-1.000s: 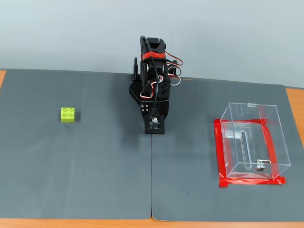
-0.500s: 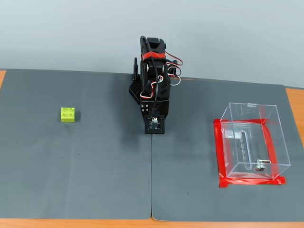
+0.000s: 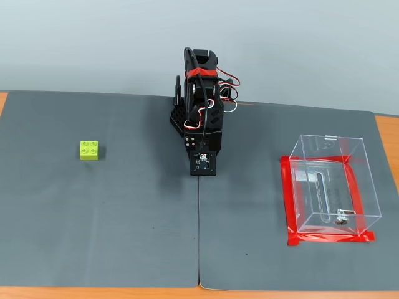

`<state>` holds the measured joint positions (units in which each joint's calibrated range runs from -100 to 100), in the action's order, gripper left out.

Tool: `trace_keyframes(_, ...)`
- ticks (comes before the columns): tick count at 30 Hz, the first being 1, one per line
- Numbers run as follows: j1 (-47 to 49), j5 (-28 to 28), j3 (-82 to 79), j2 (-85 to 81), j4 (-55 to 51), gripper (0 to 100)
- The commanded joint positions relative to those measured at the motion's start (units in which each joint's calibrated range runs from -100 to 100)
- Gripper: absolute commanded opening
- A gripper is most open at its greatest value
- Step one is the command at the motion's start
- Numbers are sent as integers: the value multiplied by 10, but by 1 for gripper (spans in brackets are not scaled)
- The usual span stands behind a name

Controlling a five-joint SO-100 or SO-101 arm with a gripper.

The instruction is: Pick the green lego block and place it into the transparent box

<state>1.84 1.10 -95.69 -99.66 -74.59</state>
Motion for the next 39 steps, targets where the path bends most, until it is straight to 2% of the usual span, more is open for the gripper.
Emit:
trace_keyframes(1, 1, 2, 34, 3, -2, 4)
trace_keyframes(11, -5, 2, 114, 33, 0, 4)
trace_keyframes(20, -28, -13, 353, 242, -6, 4)
trace_keyframes(29, -172, -74, 529, 373, -8, 4)
trace_keyframes(31, -255, -94, 567, 409, -8, 4)
trace_keyframes(33, -295, -99, 575, 425, -8, 4)
trace_keyframes(34, -370, -100, 578, 460, -8, 4)
trace_keyframes(39, -464, -98, 579, 531, 0, 4)
